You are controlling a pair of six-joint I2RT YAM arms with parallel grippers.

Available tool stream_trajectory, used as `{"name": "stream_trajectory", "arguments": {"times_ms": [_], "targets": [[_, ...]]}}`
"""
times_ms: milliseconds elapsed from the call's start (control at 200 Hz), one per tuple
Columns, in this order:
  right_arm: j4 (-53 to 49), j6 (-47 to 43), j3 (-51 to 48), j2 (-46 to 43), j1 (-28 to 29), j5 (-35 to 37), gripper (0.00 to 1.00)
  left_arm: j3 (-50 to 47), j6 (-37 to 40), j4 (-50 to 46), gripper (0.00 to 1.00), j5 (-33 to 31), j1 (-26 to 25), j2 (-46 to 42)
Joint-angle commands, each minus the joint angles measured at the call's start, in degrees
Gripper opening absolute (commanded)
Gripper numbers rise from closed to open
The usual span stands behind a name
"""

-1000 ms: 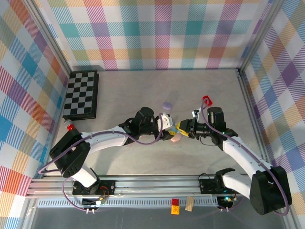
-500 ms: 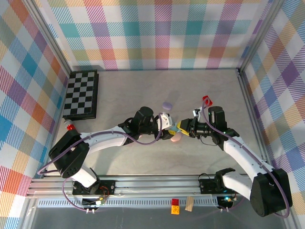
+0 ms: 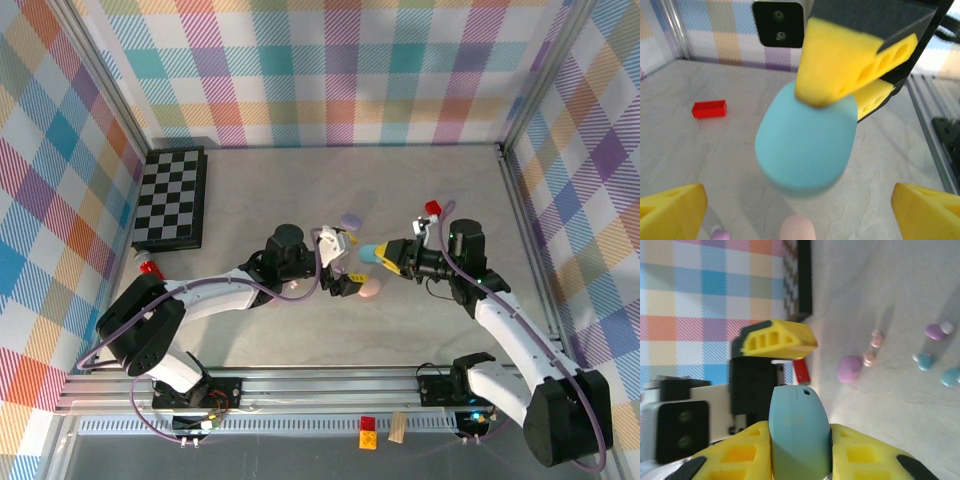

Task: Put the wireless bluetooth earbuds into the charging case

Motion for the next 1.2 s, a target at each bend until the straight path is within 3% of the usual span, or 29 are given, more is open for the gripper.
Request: {"name": "stream_trajectory", "arguments": {"times_ms": [0,140,460,640,1195], "targets": [[12.95,10.22,-0.80,-1.67,-0.94,-4.32,0.15,-1.67,-8.19,15.78,0.96,4.17,0.67,-1.68],[24.61,21.54,-3.35,-1.24,-1.03,-5.89,0.13,-2.07,-14.72,27.68,0.93,4.78,1.58,1.37],[37.62,35.30,-3.40,1.68,-0.97,-9.16,0.10,1.77,-13.11,28.97,0.87,7.59,0.37,5.20],[37.50,36.58,-2.87,1.52,-1.00,-10.33,0.10,1.94,-15.40,34.29,0.76,7.94,0.36,6.82],[29.06,32.36,-2.74,-0.82,-0.97,-10.48,0.09,3.54,-16.97,32.92,0.61,9.95,0.35,5.75]]}}
